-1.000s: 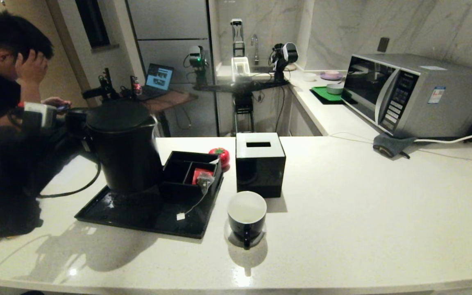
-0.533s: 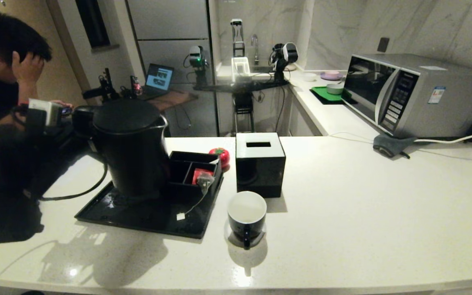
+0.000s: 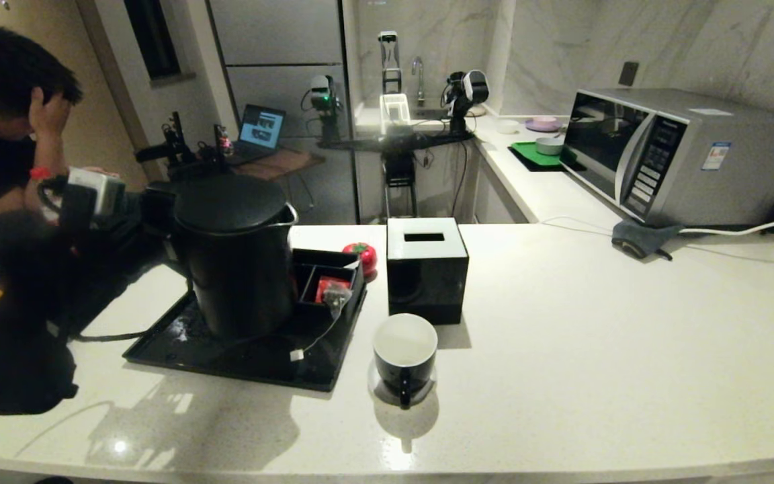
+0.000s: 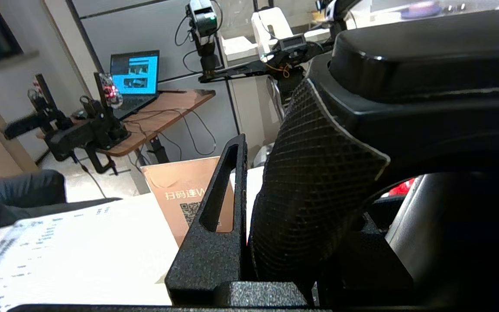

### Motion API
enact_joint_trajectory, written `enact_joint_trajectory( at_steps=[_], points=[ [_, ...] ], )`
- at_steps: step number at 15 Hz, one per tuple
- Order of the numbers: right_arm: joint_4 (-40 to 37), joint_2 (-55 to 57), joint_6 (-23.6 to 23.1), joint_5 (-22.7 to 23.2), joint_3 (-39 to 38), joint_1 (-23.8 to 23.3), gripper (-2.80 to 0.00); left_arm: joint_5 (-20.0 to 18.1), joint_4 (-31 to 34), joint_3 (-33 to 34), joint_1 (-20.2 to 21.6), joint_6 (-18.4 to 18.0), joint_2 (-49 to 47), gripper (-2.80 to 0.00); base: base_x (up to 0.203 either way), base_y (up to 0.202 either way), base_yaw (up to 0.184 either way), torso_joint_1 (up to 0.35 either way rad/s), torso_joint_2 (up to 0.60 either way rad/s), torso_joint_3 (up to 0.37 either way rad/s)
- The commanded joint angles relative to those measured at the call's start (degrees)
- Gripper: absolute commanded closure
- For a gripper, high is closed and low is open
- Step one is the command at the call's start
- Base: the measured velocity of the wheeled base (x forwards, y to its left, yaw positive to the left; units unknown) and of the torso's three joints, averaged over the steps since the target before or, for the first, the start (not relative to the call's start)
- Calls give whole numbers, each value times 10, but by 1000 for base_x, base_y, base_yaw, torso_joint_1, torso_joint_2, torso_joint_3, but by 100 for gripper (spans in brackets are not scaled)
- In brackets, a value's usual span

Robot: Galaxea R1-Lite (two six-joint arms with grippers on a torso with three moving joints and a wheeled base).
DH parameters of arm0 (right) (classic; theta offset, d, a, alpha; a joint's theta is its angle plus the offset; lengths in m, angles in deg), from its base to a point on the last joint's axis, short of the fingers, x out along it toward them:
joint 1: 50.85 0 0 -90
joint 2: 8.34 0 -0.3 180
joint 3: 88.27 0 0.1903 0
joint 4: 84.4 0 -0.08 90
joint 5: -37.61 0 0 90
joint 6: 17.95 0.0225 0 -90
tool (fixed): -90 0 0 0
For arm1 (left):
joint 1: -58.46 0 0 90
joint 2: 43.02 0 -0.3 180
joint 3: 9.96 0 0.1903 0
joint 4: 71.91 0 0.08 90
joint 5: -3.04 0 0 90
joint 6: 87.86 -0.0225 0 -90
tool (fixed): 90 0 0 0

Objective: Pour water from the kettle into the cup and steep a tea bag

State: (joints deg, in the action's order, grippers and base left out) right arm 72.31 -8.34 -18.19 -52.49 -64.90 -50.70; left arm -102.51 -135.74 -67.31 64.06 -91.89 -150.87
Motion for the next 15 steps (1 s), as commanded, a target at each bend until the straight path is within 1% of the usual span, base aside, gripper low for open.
enact_joint_trajectory(
  at_steps=[1, 4, 8, 10, 12, 15],
  points=[
    [0, 0, 0, 0, 0, 0, 0, 0, -28, 2, -12, -3, -1, 0, 0, 0, 0, 0, 0, 0],
    [0, 0, 0, 0, 0, 0, 0, 12, -28, 4, -30, -4, -5, 0, 0, 0, 0, 0, 0, 0],
    [0, 0, 0, 0, 0, 0, 0, 15, -28, 5, -54, -5, -17, 0, 0, 0, 0, 0, 0, 0],
    [0, 0, 0, 0, 0, 0, 0, 27, -28, 19, -65, -6, -18, 0, 0, 0, 0, 0, 0, 0],
    [0, 0, 0, 0, 0, 0, 0, 32, -28, 28, -68, -30, -28, 0, 0, 0, 0, 0, 0, 0],
    [0, 0, 0, 0, 0, 0, 0, 32, -28, 26, -70, -34, -34, 0, 0, 0, 0, 0, 0, 0]
  ],
)
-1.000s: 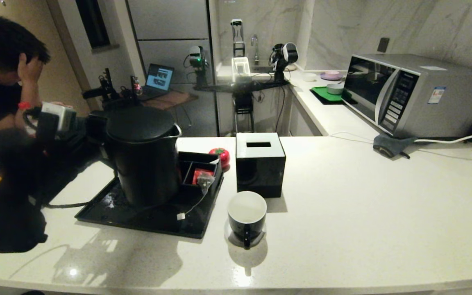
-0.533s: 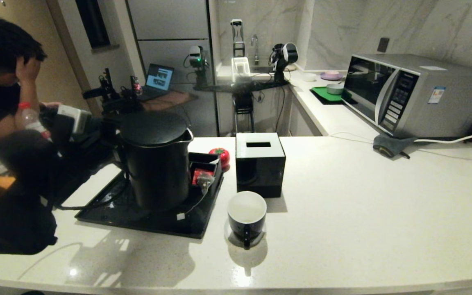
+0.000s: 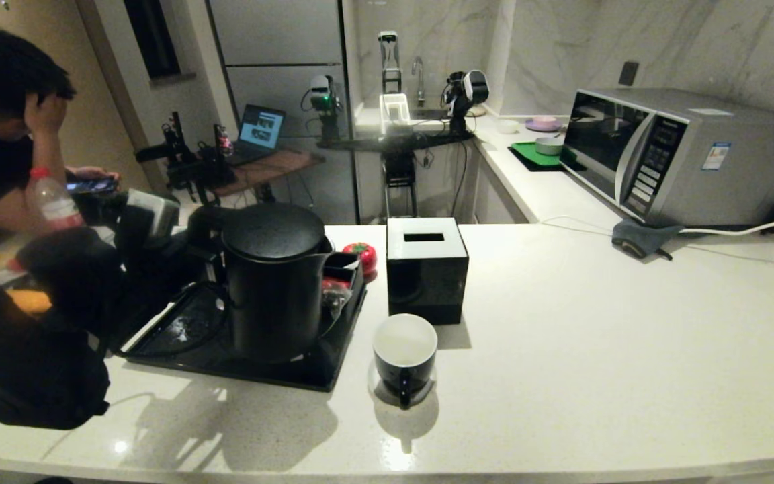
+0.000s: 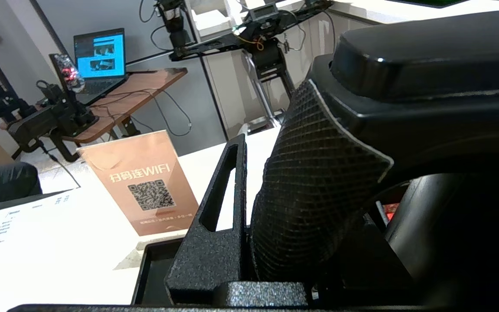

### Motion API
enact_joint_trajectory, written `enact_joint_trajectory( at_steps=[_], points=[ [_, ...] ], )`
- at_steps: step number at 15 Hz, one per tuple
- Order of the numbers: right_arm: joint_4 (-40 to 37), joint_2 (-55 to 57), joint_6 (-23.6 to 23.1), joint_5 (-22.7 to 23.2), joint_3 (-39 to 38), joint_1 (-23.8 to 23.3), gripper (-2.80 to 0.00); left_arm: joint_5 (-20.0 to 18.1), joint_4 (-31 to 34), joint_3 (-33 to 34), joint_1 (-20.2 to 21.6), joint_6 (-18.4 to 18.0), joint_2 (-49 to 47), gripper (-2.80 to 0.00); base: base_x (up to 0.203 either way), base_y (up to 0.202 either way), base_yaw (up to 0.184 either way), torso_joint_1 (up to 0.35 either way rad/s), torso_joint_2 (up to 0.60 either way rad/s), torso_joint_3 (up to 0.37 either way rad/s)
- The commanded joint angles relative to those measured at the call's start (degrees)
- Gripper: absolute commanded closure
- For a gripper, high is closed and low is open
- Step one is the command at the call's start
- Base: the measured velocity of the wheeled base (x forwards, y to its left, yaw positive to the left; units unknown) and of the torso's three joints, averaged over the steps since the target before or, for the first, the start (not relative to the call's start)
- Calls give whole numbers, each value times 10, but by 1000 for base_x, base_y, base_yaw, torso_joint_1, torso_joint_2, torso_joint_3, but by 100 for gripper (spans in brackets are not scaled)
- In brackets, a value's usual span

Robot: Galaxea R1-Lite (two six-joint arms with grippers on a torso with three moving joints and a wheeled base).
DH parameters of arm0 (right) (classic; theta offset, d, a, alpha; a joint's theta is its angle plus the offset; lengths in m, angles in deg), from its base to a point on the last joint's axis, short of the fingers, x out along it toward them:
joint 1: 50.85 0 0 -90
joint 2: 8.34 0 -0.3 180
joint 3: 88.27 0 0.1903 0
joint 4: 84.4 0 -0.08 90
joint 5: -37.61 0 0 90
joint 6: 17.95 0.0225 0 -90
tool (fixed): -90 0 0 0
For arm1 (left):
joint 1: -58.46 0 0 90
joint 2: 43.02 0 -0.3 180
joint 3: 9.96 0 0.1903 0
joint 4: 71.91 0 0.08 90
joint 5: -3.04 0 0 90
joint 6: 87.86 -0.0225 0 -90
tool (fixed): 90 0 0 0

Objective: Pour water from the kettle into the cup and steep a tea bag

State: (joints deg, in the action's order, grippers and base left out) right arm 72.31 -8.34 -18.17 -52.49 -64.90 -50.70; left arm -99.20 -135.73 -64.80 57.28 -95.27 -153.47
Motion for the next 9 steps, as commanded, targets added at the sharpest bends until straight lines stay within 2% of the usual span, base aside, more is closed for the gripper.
enact_joint_trajectory(
  at_steps=[1, 9],
  points=[
    [0, 0, 0, 0, 0, 0, 0, -2, -28, 3, -4, -1, -8, 0, 0, 0, 0, 0, 0, 0],
    [0, 0, 0, 0, 0, 0, 0, -2, -28, -10, -31, -21, -23, 0, 0, 0, 0, 0, 0, 0]
  ],
)
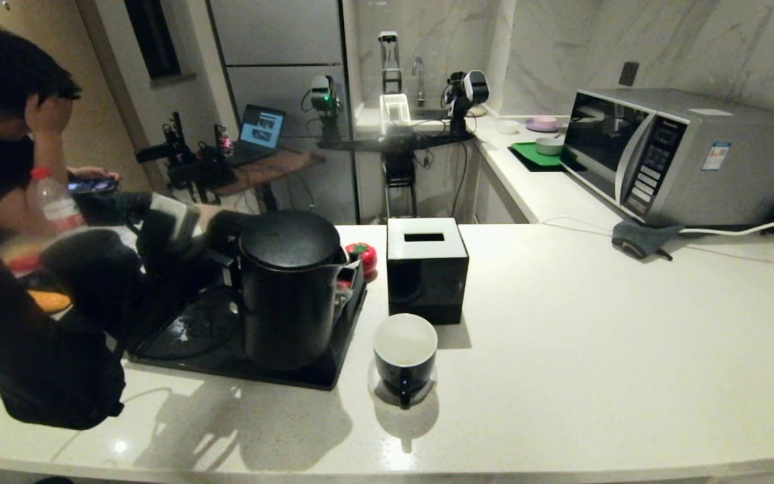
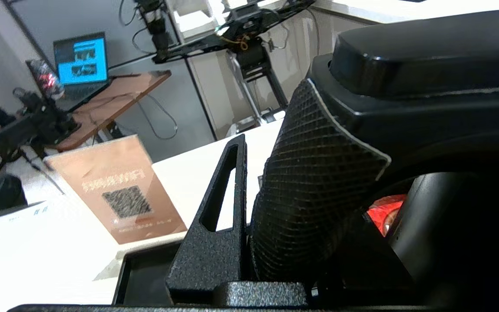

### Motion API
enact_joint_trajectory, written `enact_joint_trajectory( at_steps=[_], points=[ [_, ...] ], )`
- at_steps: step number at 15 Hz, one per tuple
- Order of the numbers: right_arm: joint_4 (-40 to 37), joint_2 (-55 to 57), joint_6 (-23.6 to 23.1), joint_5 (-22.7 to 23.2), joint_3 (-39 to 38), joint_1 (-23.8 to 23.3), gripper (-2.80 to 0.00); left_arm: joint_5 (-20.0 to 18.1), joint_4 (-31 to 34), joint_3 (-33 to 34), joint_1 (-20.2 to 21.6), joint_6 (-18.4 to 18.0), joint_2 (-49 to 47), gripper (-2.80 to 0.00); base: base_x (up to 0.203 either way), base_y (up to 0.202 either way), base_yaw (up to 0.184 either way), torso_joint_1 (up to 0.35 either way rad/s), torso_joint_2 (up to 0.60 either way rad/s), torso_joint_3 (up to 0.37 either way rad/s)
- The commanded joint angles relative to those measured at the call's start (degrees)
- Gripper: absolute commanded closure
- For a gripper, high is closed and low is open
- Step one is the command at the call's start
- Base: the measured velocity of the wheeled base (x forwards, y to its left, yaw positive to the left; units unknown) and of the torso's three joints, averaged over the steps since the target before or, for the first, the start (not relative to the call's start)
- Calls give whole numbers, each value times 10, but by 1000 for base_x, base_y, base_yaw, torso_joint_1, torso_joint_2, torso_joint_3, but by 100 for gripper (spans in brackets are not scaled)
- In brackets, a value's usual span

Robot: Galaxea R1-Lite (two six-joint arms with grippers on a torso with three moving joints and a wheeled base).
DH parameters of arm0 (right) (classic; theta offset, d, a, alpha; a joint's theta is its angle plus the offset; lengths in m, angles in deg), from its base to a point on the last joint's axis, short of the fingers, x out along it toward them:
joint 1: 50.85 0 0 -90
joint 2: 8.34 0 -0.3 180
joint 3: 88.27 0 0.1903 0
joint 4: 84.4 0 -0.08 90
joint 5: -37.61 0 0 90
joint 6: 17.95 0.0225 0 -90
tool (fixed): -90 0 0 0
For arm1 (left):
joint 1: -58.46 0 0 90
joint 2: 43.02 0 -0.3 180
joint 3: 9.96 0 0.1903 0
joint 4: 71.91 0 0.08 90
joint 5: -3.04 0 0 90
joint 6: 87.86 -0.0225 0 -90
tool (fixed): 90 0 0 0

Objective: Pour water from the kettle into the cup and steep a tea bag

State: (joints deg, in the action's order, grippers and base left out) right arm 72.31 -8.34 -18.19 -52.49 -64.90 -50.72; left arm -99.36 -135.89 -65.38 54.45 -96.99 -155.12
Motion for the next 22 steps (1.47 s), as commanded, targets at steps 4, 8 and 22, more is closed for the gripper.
enact_joint_trajectory(
  at_steps=[4, 8, 22],
  points=[
    [0, 0, 0, 0, 0, 0, 0, 0, -16, -24, -10, -35, -8, 0, 0, 0, 0, 0, 0, 0],
    [0, 0, 0, 0, 0, 0, 0, 0, -3, -29, -9, -58, -8, 0, 0, 0, 0, 0, 0, 0],
    [0, 0, 0, 0, 0, 0, 0, -2, 45, -48, -27, -78, 8, 0, 0, 0, 0, 0, 0, 0]
  ],
)
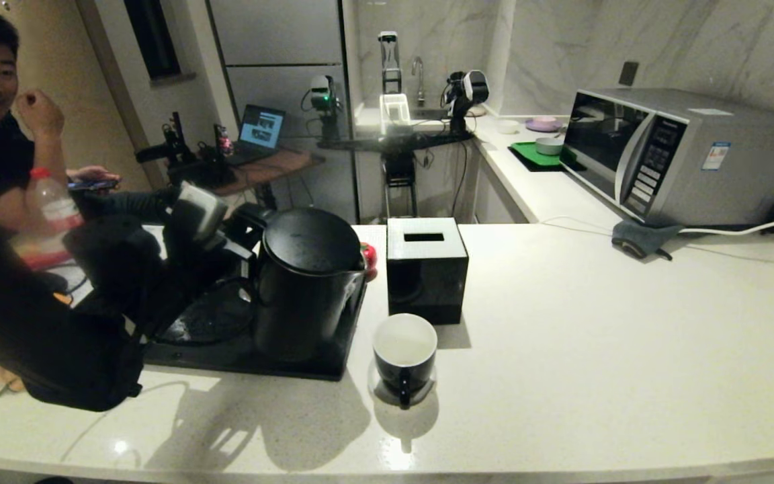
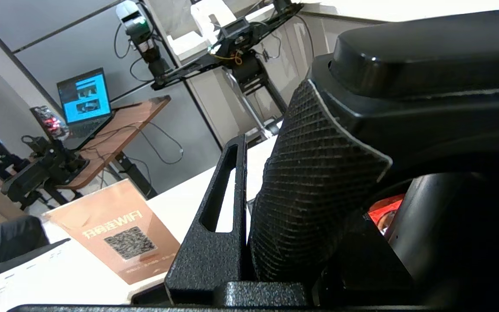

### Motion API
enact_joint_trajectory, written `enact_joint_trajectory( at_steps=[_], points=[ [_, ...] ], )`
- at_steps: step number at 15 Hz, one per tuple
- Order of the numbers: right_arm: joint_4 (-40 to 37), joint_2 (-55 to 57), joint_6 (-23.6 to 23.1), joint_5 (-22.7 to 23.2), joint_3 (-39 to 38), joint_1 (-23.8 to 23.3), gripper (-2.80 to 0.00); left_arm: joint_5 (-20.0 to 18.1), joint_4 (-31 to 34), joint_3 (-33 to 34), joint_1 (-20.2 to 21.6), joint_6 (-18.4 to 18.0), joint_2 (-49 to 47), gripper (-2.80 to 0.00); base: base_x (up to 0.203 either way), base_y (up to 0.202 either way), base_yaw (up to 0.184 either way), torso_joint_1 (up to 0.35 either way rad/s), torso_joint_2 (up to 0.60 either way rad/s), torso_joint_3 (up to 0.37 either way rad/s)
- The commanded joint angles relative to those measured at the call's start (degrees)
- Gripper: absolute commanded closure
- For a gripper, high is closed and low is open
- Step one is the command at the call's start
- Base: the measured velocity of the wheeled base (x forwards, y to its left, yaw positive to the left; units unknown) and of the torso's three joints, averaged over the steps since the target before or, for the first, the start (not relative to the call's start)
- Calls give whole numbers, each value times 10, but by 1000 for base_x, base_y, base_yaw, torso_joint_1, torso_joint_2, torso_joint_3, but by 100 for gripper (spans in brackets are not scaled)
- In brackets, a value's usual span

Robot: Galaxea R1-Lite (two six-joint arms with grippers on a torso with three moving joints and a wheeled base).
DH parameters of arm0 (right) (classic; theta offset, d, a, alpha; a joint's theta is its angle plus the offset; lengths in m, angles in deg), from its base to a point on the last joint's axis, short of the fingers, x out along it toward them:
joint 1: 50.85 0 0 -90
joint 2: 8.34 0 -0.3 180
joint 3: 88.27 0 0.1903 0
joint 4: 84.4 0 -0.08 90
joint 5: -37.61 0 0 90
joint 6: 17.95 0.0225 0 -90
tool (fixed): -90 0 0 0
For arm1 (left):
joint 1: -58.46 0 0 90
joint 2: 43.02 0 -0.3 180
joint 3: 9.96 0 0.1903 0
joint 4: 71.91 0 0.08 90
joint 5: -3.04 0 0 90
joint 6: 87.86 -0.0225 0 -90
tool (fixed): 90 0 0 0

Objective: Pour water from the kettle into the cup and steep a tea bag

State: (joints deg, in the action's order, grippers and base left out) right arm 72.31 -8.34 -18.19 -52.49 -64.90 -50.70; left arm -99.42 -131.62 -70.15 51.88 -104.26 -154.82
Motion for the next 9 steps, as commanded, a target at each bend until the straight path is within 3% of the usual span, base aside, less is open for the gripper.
enact_joint_trajectory(
  at_steps=[1, 9],
  points=[
    [0, 0, 0, 0, 0, 0, 0, -3, 8, -1, 0, -13, 9, 0, 0, 0, 0, 0, 0, 0],
    [0, 0, 0, 0, 0, 0, 0, -7, 36, -25, -3, -24, 10, 0, 0, 0, 0, 0, 0, 0]
  ],
)
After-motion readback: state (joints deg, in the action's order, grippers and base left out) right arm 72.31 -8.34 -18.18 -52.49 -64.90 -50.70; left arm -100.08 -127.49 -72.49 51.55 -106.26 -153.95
